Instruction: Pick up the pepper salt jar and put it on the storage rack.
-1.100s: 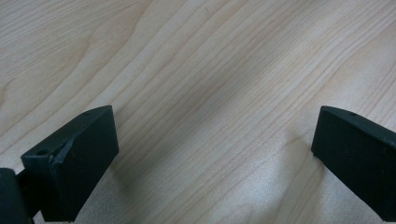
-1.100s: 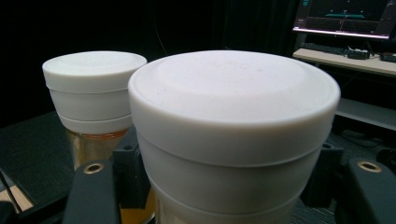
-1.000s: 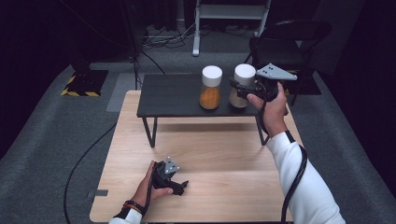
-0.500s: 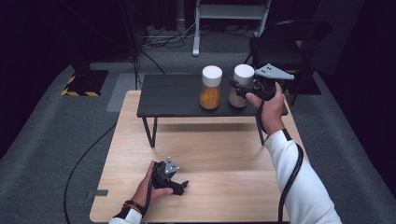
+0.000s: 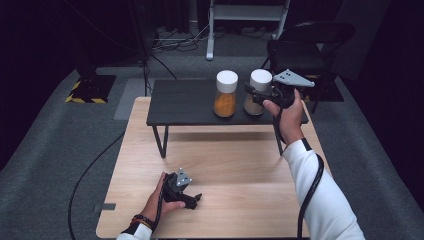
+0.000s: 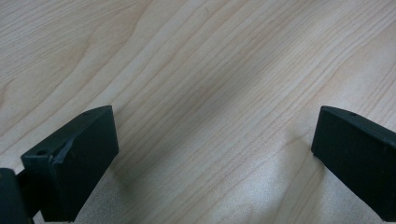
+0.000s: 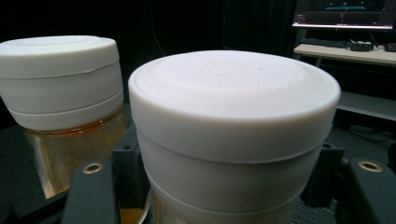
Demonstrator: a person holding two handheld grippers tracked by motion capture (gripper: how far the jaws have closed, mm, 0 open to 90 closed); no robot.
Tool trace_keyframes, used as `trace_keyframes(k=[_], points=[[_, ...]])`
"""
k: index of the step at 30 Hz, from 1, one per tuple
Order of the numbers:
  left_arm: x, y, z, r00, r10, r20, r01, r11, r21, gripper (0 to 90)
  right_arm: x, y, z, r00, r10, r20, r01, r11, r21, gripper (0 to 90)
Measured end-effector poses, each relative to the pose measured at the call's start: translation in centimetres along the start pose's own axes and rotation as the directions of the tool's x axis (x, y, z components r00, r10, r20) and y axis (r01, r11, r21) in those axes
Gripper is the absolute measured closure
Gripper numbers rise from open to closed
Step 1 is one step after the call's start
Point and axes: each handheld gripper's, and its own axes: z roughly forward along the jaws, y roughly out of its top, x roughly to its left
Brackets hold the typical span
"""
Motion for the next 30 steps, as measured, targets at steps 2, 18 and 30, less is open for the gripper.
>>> trace_keyframes(k=[2,18,30], points=[[0.0,0.0,0.0,1.0000,0.000,0.000,0.000,1.0000,0.000,0.4,-0.1,0.2,-0.1,0.9999,-0.013,-0.001,0.013,1.000,0.008,33.0],[0.0,0.0,0.0,1.0000,0.002,-0.001,-0.002,1.0000,0.000,0.4,1.9,2.3,-1.8,0.9902,-0.127,0.058,0.126,0.992,0.016,2.1],[0.0,0.0,0.0,1.0000,0.004,-0.001,-0.004,1.0000,0.002,0.4,2.2,1.7,-4.9,0.9766,-0.213,0.028,0.213,0.977,0.004,2.0]])
